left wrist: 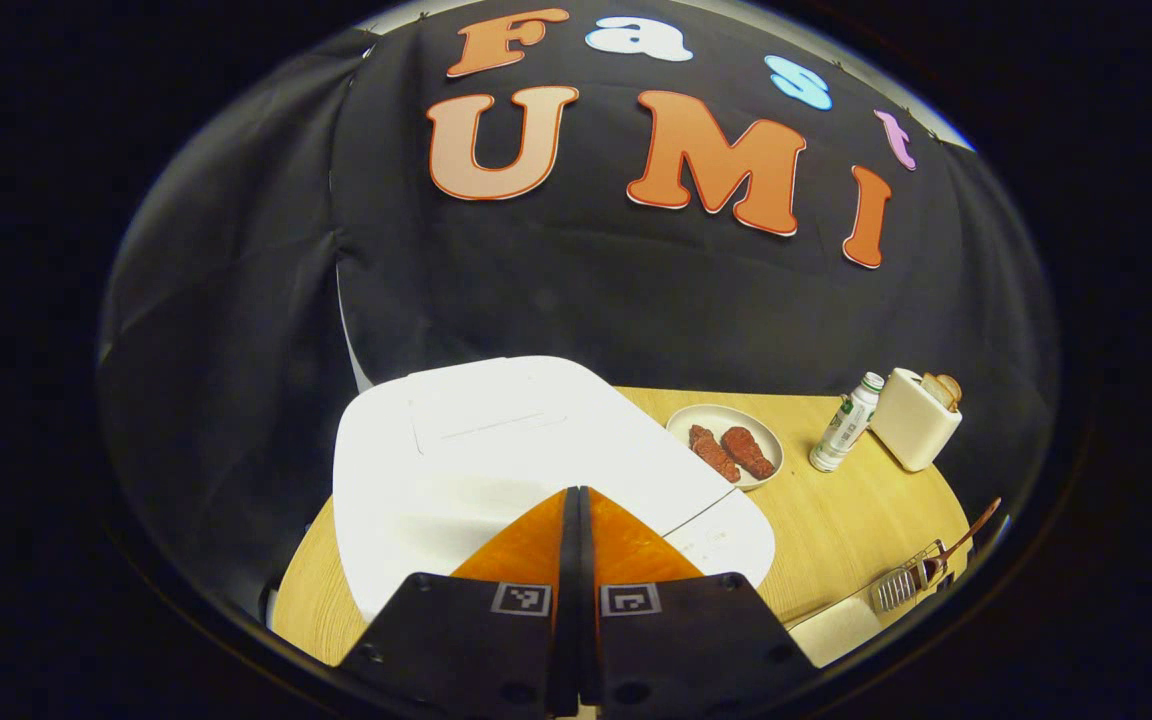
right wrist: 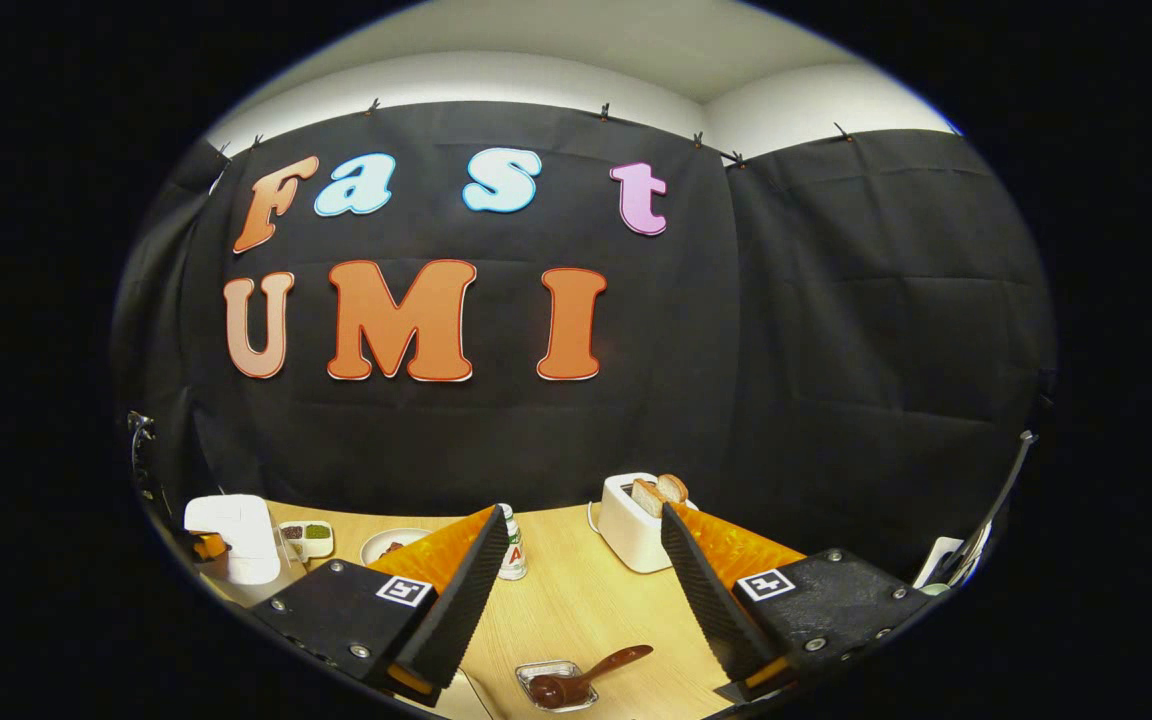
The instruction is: Close the left gripper, press the button to open the rice cooker; take a wooden spoon from the chopstick holder with the right hand, scoop a spoonful of rice and pour it into the rice cooker, then put the wooden spoon back into the chopstick holder.
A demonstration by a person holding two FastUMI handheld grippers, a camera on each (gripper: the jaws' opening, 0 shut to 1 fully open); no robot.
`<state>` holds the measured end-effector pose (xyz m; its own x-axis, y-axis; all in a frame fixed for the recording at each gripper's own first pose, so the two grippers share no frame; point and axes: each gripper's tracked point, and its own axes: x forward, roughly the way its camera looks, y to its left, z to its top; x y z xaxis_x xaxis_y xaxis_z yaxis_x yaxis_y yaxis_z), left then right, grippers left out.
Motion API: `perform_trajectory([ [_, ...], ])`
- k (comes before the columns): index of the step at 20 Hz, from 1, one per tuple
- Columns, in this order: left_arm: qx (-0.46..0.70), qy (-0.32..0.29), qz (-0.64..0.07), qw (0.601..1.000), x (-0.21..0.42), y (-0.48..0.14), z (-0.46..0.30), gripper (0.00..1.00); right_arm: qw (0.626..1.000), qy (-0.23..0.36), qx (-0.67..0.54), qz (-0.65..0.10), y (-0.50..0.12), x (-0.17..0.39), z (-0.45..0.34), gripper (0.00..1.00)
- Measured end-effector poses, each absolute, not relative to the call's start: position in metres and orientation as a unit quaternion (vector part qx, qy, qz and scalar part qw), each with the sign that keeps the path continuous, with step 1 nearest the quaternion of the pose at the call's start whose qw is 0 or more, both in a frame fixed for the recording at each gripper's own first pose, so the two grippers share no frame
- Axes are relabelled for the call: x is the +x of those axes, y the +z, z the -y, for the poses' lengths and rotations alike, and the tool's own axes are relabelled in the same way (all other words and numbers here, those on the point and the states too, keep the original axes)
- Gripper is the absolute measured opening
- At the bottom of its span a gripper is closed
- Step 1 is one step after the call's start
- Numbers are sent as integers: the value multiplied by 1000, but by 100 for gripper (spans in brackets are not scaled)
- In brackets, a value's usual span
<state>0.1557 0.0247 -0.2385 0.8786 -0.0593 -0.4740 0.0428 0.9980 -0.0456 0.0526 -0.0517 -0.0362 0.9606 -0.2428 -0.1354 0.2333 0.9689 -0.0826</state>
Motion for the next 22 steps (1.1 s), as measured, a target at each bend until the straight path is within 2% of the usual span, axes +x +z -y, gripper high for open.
perform_trajectory([
  [2, -18, -24, -259, 965, 153, -248, -24, 5, 990, -118, -30, -76, -39, 53, 51, 95],
  [7, 19, -21, -236, 971, 155, -238, -23, 5, 991, -109, -20, -76, -41, 47, 51, 95],
  [16, 7, -3, -100, 995, 151, -85, -30, 4, 994, -92, -20, -60, -32, 35, 60, 95],
  [18, 4, -1, -87, 996, 136, -71, -31, 4, 995, -85, -17, -55, -30, 33, 61, 95],
  [19, 6, 2, -83, 997, 128, -66, -32, 4, 995, -83, -14, -54, -30, 32, 62, 100],
  [20, 6, 5, -84, 996, 121, -65, -34, 4, 995, -78, -10, -53, -32, 33, 63, 95],
  [22, 1, 10, -84, 996, 108, -63, -35, 4, 997, -65, 2, -48, -31, 30, 60, 95],
])
